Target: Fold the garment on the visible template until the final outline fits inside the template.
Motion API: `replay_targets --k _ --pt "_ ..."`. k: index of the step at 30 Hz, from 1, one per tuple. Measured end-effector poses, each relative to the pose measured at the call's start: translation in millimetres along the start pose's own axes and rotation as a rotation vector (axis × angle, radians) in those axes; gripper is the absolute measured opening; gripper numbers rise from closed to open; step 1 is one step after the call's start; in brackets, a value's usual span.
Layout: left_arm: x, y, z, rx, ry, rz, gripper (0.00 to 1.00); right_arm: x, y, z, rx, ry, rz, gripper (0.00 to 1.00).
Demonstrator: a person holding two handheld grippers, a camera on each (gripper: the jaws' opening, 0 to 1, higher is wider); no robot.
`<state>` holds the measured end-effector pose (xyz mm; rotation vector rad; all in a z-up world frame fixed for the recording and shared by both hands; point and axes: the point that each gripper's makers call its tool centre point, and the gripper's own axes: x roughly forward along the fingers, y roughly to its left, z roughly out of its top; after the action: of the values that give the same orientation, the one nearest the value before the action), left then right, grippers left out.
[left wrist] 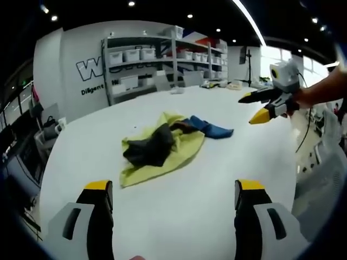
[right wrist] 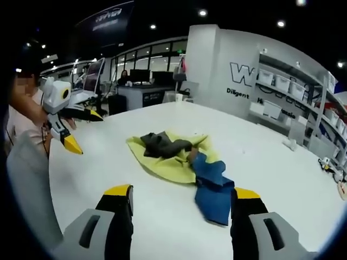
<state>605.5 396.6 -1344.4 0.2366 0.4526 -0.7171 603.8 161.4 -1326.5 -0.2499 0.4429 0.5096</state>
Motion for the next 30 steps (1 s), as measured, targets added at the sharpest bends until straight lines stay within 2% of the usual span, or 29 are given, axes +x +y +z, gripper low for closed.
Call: replay_targets --k 8,22,30 --pt "10 3.0 2.0 0.009 0.017 -0.002 0.87 10 0 -0.7 -0.005 0.014 0.023 0.66" --pt "34 4.6 8.0 0.029 0.020 0.018 0.77 28 2 -2.8 -0.037 0.035 0.060 0.58" --pt "53 9.3 16.6 0.095 0.022 0.001 0.72 38 -2 -1.5 -0.057 0.044 0.065 0.56"
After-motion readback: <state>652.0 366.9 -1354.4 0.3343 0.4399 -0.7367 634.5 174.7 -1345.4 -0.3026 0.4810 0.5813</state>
